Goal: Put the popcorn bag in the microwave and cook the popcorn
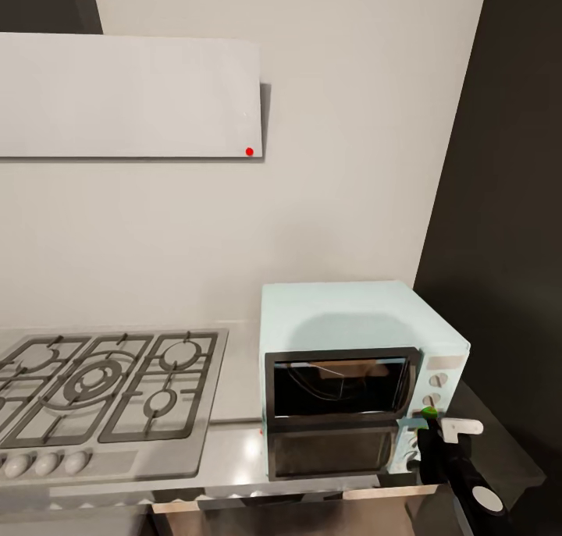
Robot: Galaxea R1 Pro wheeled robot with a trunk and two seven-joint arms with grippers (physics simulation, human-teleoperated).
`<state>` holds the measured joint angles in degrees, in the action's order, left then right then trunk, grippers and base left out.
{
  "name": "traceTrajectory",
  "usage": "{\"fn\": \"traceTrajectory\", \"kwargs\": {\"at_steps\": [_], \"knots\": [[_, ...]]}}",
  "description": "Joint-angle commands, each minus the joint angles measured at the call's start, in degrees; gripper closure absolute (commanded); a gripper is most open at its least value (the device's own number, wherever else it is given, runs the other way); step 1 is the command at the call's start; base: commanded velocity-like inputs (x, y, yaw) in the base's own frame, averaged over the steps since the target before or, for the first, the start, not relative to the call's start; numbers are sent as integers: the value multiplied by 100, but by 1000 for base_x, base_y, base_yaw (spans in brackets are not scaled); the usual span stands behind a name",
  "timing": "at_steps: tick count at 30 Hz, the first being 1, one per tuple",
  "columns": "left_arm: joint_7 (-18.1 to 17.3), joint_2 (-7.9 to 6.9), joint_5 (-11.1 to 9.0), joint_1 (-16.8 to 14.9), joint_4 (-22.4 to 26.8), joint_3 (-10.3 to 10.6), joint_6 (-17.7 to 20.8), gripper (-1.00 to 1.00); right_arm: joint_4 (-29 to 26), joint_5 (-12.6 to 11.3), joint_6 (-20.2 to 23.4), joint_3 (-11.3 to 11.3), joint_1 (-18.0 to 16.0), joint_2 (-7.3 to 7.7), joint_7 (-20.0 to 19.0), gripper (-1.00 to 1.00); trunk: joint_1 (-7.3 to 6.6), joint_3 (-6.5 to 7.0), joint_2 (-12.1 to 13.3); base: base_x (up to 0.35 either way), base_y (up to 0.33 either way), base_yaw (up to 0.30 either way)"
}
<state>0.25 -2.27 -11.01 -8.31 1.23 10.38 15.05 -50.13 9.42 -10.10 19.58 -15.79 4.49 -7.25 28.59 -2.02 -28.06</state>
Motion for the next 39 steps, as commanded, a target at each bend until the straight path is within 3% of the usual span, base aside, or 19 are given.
{"fn": "traceTrajectory", "kwargs": {"at_steps": [1, 26, 27, 39], "knots": [[2, -1, -59, -4, 9, 52, 33, -100, 12, 86, -18, 20, -143, -7, -48, 100, 5, -11, -7, 0, 0, 0], [2, -1, -59, -4, 9, 52, 26, -100, 12, 86, -30, 20, -143, -9, -48, 100, 5, -11, -7, -102, 0, 0], [2, -1, -59, -4, 9, 52, 25, -100, 12, 86, -44, 20, -143, -9, -48, -100, 5, -11, -7, 0, 0, 0], [2, -1, -59, -4, 9, 54, 32, -100, 12, 86, -168, 20, -143, -8, -48, -100, 5, -11, -7, -191, 0, 0]]}}
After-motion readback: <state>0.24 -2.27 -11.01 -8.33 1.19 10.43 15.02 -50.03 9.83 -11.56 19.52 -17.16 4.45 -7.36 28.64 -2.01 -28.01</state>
